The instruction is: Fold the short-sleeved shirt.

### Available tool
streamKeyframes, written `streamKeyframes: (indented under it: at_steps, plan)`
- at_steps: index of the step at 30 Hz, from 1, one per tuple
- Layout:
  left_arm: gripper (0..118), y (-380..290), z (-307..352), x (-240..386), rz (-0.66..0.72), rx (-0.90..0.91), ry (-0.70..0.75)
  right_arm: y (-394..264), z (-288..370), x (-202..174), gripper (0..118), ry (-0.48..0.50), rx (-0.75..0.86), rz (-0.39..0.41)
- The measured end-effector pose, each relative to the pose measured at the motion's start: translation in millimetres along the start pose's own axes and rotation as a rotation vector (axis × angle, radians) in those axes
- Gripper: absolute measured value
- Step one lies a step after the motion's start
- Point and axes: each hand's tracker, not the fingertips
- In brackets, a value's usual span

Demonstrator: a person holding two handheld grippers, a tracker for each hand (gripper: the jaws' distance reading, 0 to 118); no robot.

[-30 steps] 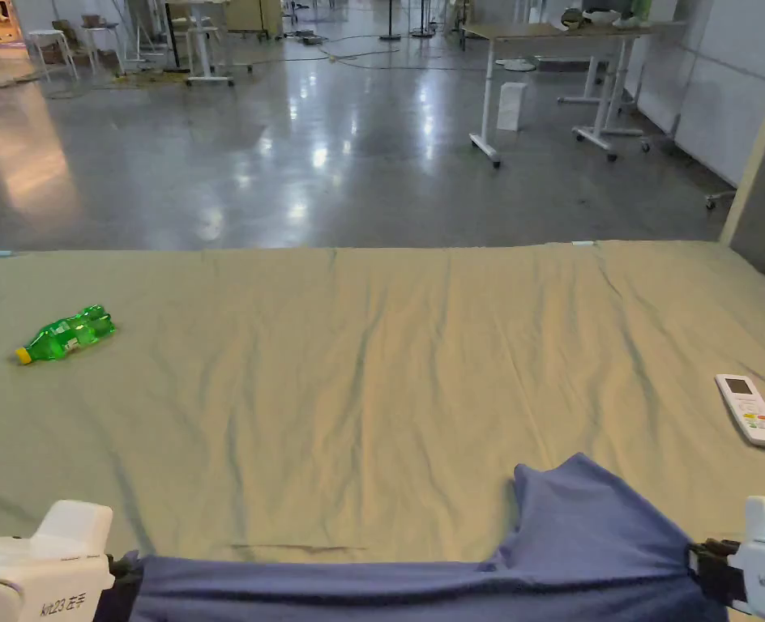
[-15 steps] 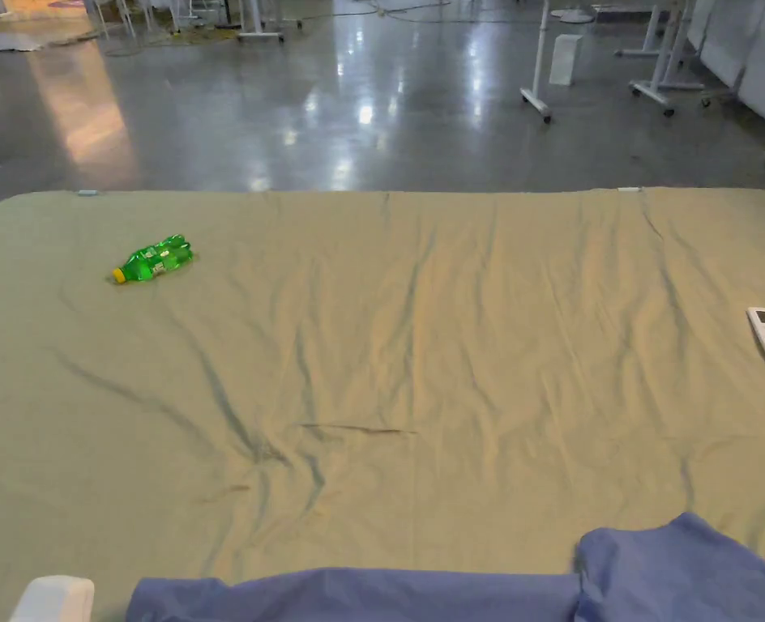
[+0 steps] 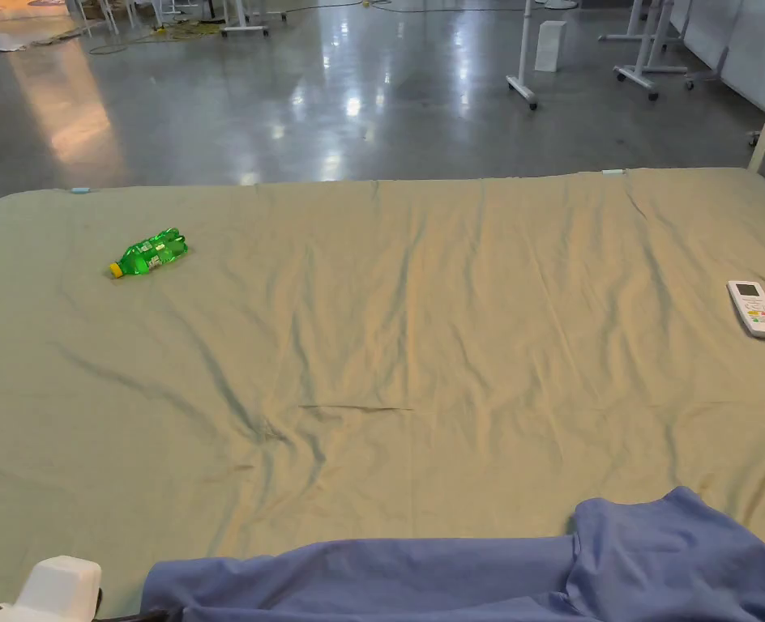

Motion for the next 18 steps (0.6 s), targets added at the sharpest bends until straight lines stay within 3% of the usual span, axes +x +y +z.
streamKeyframes:
  at_steps: [3,9,13,15,16,17,18]
  plan:
    - [78,11.6,41.8,17.9,-0.142,0.161,0.124,8.2,26.7,2.0,61,0.003,0.107,-0.036]
    - [78,53.3,127.9,73.9,-0.161,0.509,0.083,48.4,108.4,-38.5,61,0.155,0.442,-0.128]
    - [72,61.7,148.5,99.5,-0.130,0.609,0.185,60.6,134.5,-58.9,59,0.229,0.561,-0.148]
    - [57,65.3,158.9,102.5,-0.123,0.613,0.189,65.7,144.6,-69.1,41,0.245,0.573,-0.134]
    - [47,68.7,167.2,103.4,-0.107,0.611,0.203,67.1,149.1,-72.8,19,0.253,0.581,-0.123]
    - [39,69.1,173.3,100.5,-0.101,0.631,0.242,67.9,153.1,-76.3,8,0.251,0.587,-0.117]
    - [25,69.2,178.4,100.2,-0.103,0.648,0.259,68.3,154.6,-78.4,7,0.247,0.595,-0.112]
